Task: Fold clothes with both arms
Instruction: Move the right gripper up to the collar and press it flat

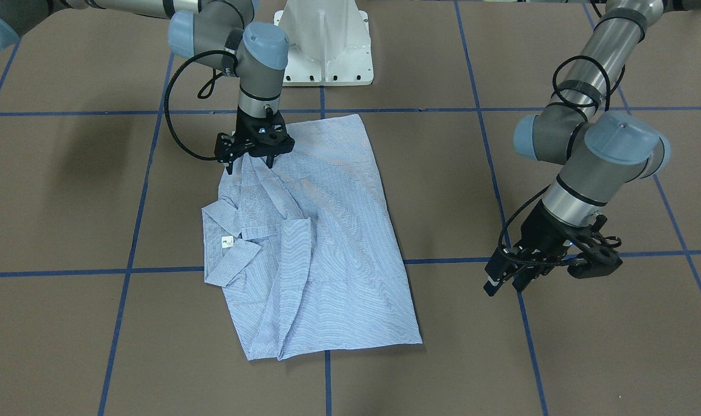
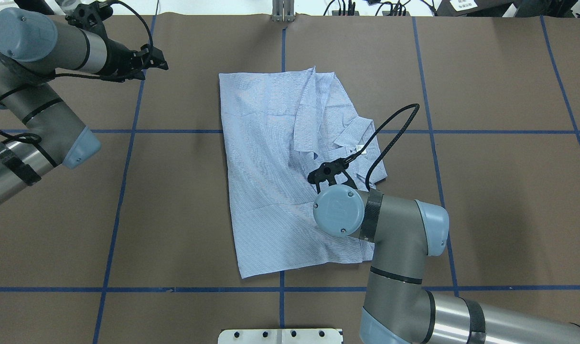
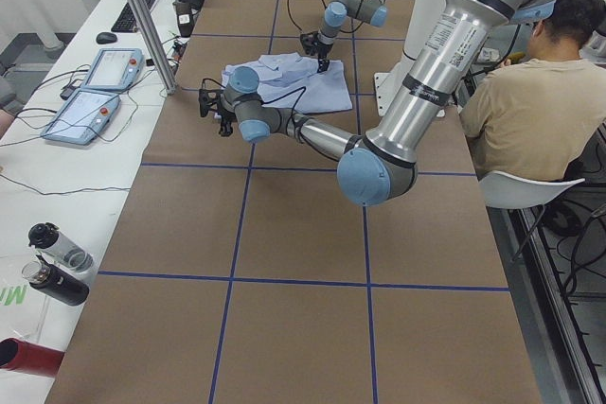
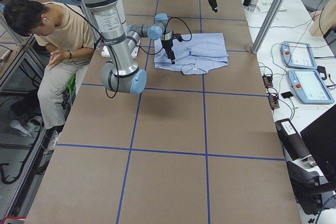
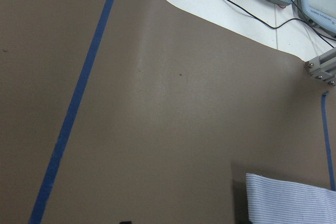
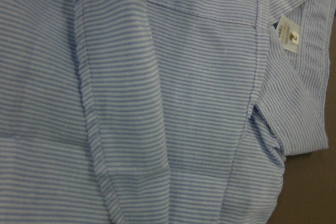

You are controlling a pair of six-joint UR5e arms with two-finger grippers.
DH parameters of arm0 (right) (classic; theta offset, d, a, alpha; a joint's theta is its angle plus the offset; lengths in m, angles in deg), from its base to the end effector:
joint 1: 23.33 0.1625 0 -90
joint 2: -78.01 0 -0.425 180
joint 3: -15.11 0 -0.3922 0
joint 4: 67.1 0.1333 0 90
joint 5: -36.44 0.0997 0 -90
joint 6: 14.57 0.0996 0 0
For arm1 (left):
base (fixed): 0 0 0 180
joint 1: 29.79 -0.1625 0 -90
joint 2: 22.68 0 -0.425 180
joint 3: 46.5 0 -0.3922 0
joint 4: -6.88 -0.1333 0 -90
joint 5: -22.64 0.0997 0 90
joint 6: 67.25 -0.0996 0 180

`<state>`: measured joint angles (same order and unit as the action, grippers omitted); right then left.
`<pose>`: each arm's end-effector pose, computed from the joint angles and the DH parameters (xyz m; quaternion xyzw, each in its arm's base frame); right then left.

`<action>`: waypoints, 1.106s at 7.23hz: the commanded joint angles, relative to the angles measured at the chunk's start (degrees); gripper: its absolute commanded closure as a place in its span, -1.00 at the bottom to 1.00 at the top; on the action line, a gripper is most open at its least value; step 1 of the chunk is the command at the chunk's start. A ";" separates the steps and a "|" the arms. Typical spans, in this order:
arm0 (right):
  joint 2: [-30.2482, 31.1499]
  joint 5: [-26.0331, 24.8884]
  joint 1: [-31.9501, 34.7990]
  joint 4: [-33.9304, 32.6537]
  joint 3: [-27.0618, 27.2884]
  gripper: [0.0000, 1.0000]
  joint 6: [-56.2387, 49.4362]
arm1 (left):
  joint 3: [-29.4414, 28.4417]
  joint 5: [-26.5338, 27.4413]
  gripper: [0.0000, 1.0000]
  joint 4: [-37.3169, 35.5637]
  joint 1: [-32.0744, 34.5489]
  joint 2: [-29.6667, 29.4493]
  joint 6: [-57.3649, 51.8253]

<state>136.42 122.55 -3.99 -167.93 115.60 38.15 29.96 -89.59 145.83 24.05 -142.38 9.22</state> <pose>-0.5674 -0.3476 0.2949 0.1564 -0.2215 -0.1410 0.9521 0.3434 -0.6320 0.3709 0.1576 0.5295 -0.1876 0.8122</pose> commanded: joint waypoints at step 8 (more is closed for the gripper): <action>10.24 2.38 6.93 -0.25 8.76 -1.00 -12.29 | 0.18 -0.09 -0.49 0.09 0.29 0.00 0.09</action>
<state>146.70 124.11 1.86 -168.04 123.64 26.70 30.08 -89.68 145.91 24.31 -142.38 9.30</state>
